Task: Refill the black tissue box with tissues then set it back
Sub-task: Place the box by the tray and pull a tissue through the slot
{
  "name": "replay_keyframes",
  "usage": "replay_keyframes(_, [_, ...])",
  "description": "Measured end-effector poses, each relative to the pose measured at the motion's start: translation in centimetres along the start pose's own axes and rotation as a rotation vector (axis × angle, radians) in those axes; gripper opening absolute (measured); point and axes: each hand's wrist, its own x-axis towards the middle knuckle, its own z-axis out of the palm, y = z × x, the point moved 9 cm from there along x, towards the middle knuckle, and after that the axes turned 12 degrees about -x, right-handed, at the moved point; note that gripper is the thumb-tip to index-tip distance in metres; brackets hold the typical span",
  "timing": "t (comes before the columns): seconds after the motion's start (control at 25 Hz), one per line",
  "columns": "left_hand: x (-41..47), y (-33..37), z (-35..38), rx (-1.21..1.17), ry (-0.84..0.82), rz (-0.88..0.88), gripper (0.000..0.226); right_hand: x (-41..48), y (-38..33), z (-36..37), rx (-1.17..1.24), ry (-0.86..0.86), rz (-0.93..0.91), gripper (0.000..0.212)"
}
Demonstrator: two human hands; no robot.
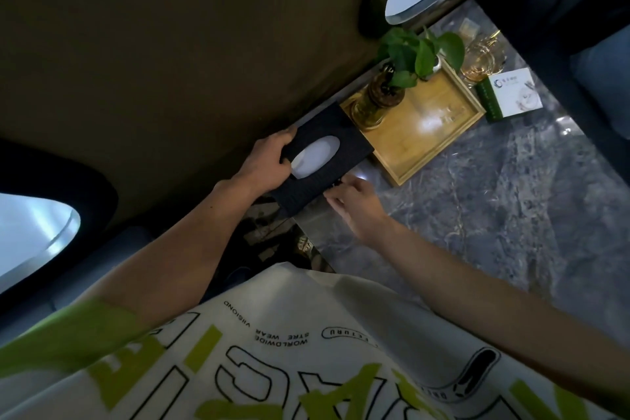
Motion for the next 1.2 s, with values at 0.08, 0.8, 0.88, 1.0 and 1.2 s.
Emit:
replay_keyframes(0.08, [0.0,0.0,0.0,0.025,0.013,0.024,0.064,0.4,0.1,-0.5,-0.011,-0.013,0.010,0.014])
replay_keyframes(0.8, [-2.5,-2.3,2.0,0.522,0.188,0.010,0.129,2.9,-5.8,1.9,-1.627,-0.021,-0.418,0.055])
replay_keyframes(0.88, [-2.0,-2.1,1.2,0.512,0.177,0.020,0.128,3.5,-5.9,2.6,-1.704,-0.064,-0.386,0.057])
replay_keyframes(1.0, [-1.5,-2.1,1.1,0.502,0.134,0.009,0.127,4.5,-6.4,3.4,-1.778,-0.079,-0.326,0.058])
replay_keyframes(1.2, [-1.4,-2.0,1.4,0.538,0.092,-0.017,0.128,6.2,-6.5,4.1,-1.890,-0.079,-0.212,0.054])
